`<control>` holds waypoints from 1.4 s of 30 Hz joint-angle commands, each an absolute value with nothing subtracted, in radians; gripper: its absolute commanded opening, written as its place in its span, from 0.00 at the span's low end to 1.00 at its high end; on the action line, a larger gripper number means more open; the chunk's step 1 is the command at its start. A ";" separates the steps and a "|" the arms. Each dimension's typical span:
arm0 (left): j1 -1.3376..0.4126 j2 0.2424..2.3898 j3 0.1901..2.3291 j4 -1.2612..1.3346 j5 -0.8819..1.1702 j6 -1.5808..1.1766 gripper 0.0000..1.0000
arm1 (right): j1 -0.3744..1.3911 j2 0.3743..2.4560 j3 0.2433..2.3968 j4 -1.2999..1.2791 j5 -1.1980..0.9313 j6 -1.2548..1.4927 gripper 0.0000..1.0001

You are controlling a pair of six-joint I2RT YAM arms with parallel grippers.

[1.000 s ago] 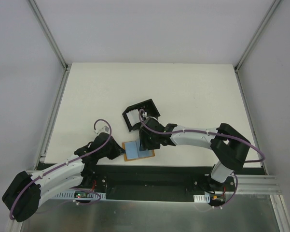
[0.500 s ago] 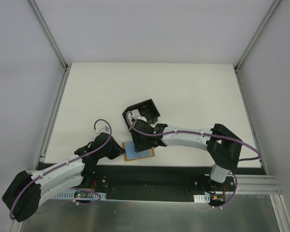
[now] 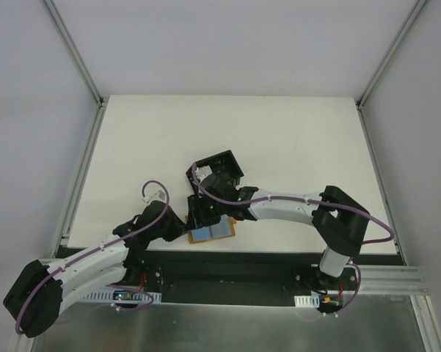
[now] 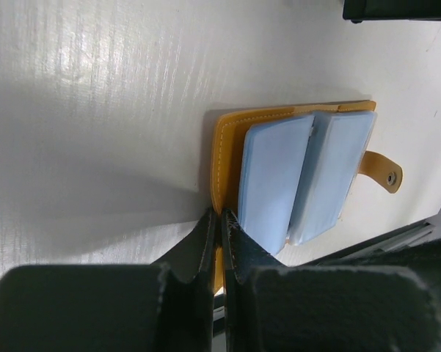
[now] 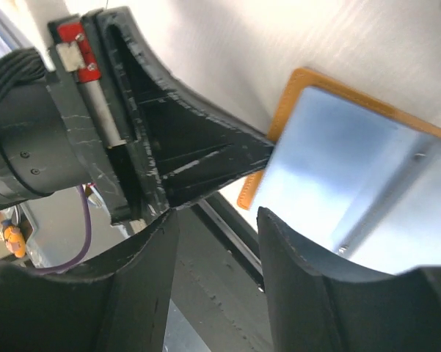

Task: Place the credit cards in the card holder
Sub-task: Turn over the card slot in the card holder, then pick up the credit card from the storage box.

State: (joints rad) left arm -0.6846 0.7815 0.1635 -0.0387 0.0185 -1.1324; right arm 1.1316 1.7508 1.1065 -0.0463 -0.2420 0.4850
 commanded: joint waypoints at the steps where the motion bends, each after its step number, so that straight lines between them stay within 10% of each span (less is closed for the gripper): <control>1: -0.661 0.769 0.141 -0.046 -0.002 -1.101 0.00 | 1.042 1.628 1.080 0.015 -0.255 0.460 0.50; 21: -0.635 0.755 0.129 0.046 0.110 -1.017 0.03 | 0.773 1.925 1.601 -0.420 -0.173 0.206 0.53; 42: -0.627 0.736 0.117 0.067 0.130 -1.008 0.05 | 0.744 1.971 1.580 -0.433 -0.186 0.190 0.54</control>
